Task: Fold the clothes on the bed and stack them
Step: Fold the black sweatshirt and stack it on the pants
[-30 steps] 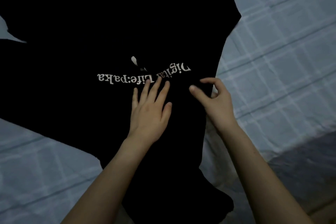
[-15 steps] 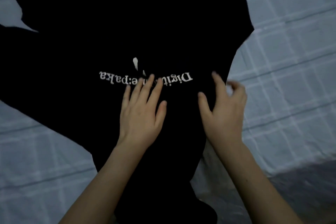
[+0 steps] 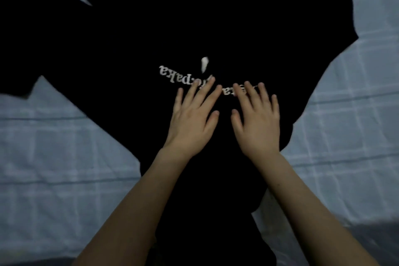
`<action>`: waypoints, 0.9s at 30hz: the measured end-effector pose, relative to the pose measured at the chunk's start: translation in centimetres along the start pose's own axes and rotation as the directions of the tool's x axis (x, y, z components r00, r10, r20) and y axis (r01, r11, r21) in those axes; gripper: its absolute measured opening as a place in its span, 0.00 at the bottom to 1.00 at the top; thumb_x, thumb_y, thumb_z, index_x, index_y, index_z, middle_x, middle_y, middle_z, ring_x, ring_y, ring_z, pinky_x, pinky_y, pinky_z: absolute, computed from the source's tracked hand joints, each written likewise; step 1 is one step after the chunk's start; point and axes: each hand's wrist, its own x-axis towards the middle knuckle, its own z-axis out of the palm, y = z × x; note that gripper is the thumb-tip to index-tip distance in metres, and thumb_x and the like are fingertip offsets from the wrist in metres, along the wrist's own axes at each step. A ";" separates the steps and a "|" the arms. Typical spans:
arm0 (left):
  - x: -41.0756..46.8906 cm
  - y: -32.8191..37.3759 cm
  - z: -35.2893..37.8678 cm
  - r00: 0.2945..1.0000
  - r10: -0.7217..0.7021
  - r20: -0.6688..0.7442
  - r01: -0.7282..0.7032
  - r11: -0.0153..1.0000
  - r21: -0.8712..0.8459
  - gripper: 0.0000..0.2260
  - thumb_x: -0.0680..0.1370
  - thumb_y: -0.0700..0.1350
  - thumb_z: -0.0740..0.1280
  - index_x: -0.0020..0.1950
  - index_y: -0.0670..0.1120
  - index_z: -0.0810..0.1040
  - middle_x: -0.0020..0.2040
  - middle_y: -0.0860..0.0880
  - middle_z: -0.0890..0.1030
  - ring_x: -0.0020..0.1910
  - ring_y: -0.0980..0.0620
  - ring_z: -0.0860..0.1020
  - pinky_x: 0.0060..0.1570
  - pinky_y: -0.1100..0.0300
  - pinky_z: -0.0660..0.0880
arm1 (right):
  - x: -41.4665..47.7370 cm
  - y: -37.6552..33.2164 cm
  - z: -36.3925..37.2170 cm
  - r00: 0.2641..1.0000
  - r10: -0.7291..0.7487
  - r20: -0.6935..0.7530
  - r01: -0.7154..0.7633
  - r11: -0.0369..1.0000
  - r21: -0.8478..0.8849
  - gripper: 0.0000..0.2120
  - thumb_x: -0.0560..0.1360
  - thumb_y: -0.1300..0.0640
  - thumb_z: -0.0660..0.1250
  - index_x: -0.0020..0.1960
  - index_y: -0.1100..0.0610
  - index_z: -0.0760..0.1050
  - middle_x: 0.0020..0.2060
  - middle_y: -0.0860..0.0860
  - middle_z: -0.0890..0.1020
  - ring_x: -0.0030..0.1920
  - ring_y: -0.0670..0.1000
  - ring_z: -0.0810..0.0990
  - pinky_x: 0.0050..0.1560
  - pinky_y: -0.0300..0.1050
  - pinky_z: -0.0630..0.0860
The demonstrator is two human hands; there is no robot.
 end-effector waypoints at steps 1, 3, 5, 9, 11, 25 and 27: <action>-0.8 -0.4 -0.9 0.999 0.005 -0.045 -0.008 0.998 -0.068 0.24 0.81 0.49 0.58 0.78 0.52 0.60 0.80 0.53 0.56 0.79 0.51 0.51 0.77 0.48 0.46 | -0.1 -0.9 -0.7 1.000 0.029 0.006 -0.029 0.997 0.074 0.27 0.81 0.50 0.59 0.79 0.50 0.60 0.78 0.51 0.62 0.79 0.53 0.54 0.78 0.57 0.49; -2.9 -2.2 -3.1 0.978 -0.054 -0.203 0.030 0.992 -0.120 0.23 0.80 0.46 0.59 0.76 0.48 0.67 0.78 0.50 0.62 0.78 0.48 0.56 0.77 0.48 0.49 | -0.6 -3.9 -1.9 0.996 0.068 -0.051 -0.045 0.932 0.359 0.26 0.79 0.52 0.60 0.77 0.54 0.65 0.76 0.52 0.66 0.77 0.53 0.61 0.77 0.56 0.57; -5.4 -5.3 -5.1 0.917 -0.165 -0.363 0.128 0.984 -0.124 0.21 0.78 0.42 0.63 0.72 0.43 0.72 0.75 0.45 0.67 0.74 0.43 0.64 0.74 0.46 0.57 | -1.6 -8.1 -2.3 0.986 0.014 -0.167 0.072 0.866 0.494 0.23 0.77 0.55 0.61 0.71 0.59 0.71 0.69 0.54 0.74 0.71 0.54 0.71 0.73 0.50 0.65; -8.8 -11.4 -8.5 0.766 -0.500 -0.405 0.352 0.853 -0.386 0.21 0.77 0.37 0.68 0.70 0.41 0.72 0.67 0.38 0.68 0.65 0.42 0.70 0.68 0.57 0.66 | -3.4 -16.2 0.8 0.988 -0.135 -0.075 0.155 0.875 0.458 0.25 0.76 0.53 0.64 0.72 0.56 0.71 0.69 0.56 0.73 0.71 0.57 0.70 0.73 0.56 0.64; -8.9 -13.1 -9.7 0.716 -0.582 -0.386 0.397 0.794 -0.459 0.24 0.76 0.40 0.69 0.72 0.46 0.70 0.63 0.41 0.66 0.63 0.48 0.70 0.66 0.61 0.67 | -3.8 -18.3 3.3 0.980 -0.189 0.062 0.161 0.938 0.307 0.31 0.76 0.46 0.65 0.77 0.49 0.64 0.76 0.56 0.65 0.77 0.59 0.60 0.77 0.61 0.53; -14.4 -18.7 -10.2 0.778 -0.607 -0.161 0.324 0.608 -0.725 0.25 0.72 0.39 0.74 0.68 0.52 0.75 0.50 0.39 0.80 0.35 0.52 0.75 0.42 0.53 0.78 | -8.0 -20.0 4.0 0.900 -0.322 0.295 0.311 0.947 0.084 0.26 0.81 0.41 0.54 0.78 0.41 0.58 0.79 0.49 0.61 0.80 0.55 0.53 0.79 0.53 0.45; -15.8 -19.0 -9.7 0.785 -0.618 -0.044 0.405 0.565 -0.719 0.28 0.73 0.37 0.74 0.71 0.51 0.72 0.47 0.35 0.78 0.32 0.51 0.73 0.40 0.54 0.76 | -8.3 -20.0 4.2 0.870 -0.311 0.383 0.327 0.945 0.025 0.28 0.80 0.35 0.51 0.79 0.39 0.54 0.80 0.47 0.54 0.80 0.52 0.45 0.79 0.53 0.41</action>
